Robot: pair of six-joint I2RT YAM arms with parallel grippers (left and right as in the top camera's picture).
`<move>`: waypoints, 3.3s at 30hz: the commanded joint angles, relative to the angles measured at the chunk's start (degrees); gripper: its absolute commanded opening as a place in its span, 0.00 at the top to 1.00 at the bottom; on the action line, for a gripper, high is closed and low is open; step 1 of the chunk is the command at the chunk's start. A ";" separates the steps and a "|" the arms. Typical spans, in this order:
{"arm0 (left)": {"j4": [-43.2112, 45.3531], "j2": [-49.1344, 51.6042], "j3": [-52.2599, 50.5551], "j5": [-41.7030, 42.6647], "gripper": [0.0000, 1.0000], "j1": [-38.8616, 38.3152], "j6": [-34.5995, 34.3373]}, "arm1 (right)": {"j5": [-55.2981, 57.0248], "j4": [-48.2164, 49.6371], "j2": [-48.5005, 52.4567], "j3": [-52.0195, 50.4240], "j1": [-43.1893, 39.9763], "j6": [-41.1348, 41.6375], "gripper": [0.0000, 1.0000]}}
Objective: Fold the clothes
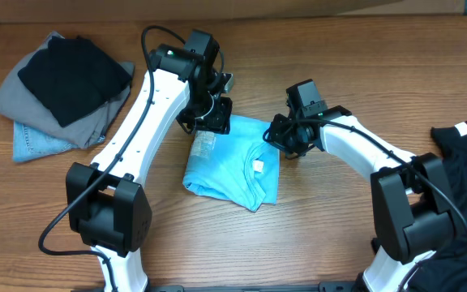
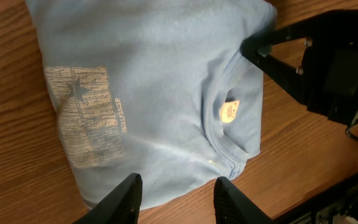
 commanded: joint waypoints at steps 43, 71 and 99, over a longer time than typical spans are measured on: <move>0.17 -0.61 0.83 -6.38 0.50 0.20 1.79 | -13.55 -23.34 -3.37 0.24 -0.48 -18.10 0.57; 0.09 -0.61 0.83 -6.38 0.50 0.20 1.79 | -15.72 -15.96 -3.32 -5.33 5.88 -7.87 0.78; 0.07 -0.61 0.83 -6.38 0.50 0.26 2.19 | -18.05 -12.85 -3.34 -7.43 5.42 -5.95 0.84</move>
